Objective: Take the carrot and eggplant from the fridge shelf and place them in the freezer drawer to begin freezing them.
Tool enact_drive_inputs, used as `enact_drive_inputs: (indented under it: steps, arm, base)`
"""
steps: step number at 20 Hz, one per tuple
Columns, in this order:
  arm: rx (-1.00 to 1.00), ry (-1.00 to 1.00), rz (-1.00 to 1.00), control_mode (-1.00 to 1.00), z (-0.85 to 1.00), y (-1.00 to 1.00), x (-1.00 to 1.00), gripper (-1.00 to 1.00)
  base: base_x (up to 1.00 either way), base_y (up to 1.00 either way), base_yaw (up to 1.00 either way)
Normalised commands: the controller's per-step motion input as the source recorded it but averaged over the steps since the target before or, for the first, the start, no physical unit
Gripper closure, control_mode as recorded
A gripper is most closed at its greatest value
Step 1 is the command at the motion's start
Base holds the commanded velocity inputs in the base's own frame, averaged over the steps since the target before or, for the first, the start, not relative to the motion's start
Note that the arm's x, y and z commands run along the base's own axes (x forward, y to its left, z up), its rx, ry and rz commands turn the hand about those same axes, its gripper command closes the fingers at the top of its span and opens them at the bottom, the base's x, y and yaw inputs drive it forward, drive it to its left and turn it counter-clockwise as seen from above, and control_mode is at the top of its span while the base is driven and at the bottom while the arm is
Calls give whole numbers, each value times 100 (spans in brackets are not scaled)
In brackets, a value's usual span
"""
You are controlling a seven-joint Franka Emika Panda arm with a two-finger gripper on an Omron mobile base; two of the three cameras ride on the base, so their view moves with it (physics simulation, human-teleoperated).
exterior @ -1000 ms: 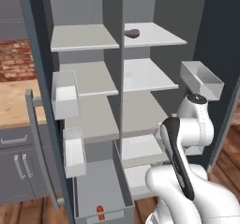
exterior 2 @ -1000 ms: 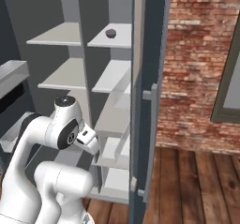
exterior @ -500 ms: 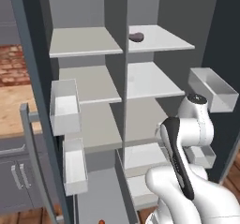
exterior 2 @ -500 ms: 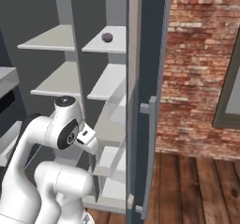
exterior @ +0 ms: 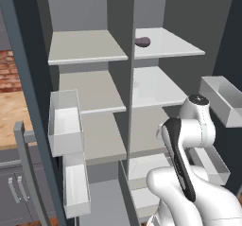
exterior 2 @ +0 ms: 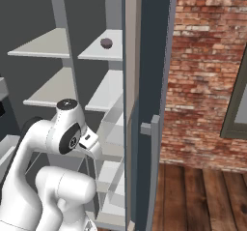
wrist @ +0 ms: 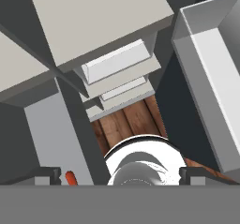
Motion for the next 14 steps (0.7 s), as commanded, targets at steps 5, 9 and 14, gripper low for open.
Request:
enact_drive_inputs:
  steps: [5, 9, 14]
  arm:
    - [0, 0, 0, 100, 0, 0, 0, -100]
    - [0, -5, 0, -100, 21, 0, 0, -100]
    - [-8, -32, 0, -100, 100, 0, 12, -100]
  base:
    - [18, -1, 0]
    - [0, 0, 0]
    - [0, 0, 0]
